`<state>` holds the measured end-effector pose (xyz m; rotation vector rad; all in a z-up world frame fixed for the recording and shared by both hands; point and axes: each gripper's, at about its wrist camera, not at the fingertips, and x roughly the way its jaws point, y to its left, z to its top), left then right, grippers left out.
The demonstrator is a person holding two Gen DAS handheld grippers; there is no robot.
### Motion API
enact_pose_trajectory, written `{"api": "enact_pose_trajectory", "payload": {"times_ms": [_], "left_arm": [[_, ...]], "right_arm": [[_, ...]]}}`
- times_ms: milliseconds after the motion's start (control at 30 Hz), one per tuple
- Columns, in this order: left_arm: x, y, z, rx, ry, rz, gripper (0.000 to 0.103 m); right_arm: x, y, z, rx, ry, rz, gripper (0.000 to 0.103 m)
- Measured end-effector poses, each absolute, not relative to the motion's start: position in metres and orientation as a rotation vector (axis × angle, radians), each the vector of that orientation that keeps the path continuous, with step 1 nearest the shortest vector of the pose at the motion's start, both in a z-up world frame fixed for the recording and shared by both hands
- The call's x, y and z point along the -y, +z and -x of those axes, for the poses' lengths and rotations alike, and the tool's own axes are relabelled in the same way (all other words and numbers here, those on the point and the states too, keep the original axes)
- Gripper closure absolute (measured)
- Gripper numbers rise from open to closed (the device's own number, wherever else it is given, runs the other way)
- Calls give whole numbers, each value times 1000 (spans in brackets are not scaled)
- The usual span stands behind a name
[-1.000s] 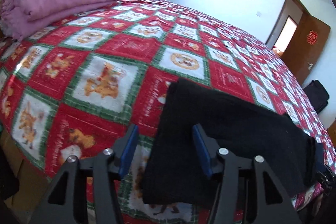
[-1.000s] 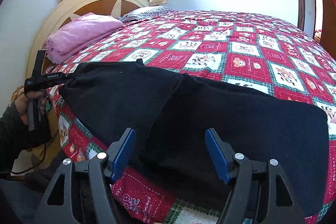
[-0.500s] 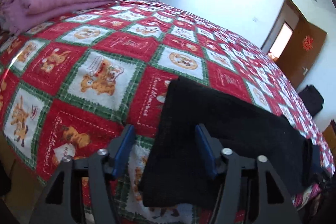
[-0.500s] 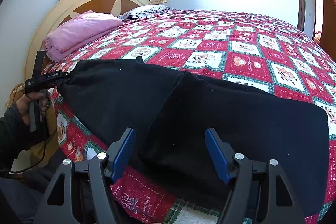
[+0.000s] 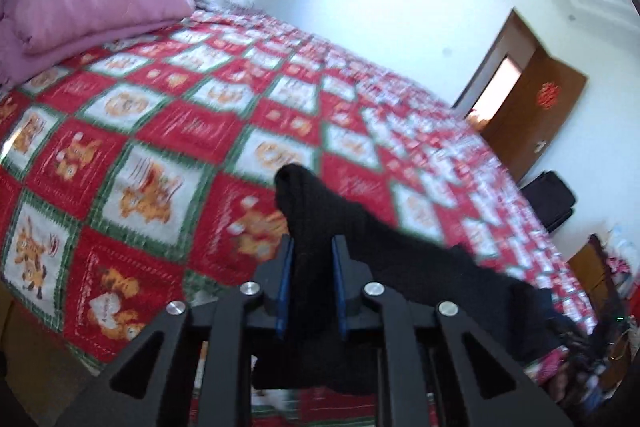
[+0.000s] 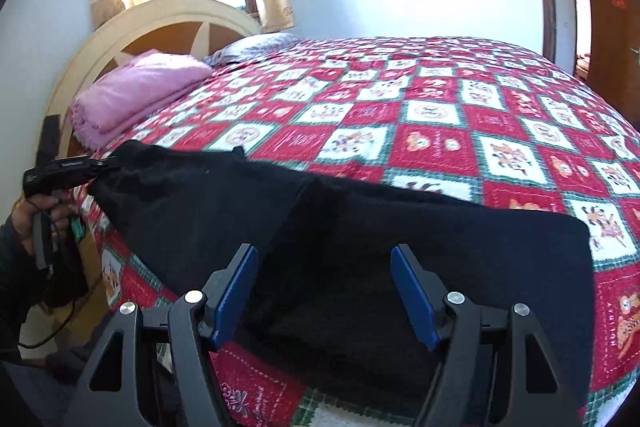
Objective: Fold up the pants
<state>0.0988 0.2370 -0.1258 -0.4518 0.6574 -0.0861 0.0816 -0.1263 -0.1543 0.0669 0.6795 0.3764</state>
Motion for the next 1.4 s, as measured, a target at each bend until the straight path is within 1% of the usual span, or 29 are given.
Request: {"api": "enact_pose_trajectory", "payload": {"times_ms": [167, 400, 700, 900, 1133, 1400], "left_arm": [[-211, -89, -92, -580, -171, 429, 85], [-166, -53, -87, -513, -273, 362, 85], [-112, -21, -88, -458, -393, 303, 85], [-71, -13, -98, -484, -470, 285, 85], [-2, -12, -114, -549, -566, 236, 85], [78, -29, -132, -671, -622, 132, 85]], "right_arm": [[139, -146, -84, -675, 326, -104, 33], [169, -134, -90, -708, 261, -198, 33], [220, -132, -81, -737, 151, -270, 33], [243, -136, -74, -753, 116, -293, 33], [270, -131, -69, -734, 71, -319, 33], [303, -137, -66, -717, 5, -336, 33]]}}
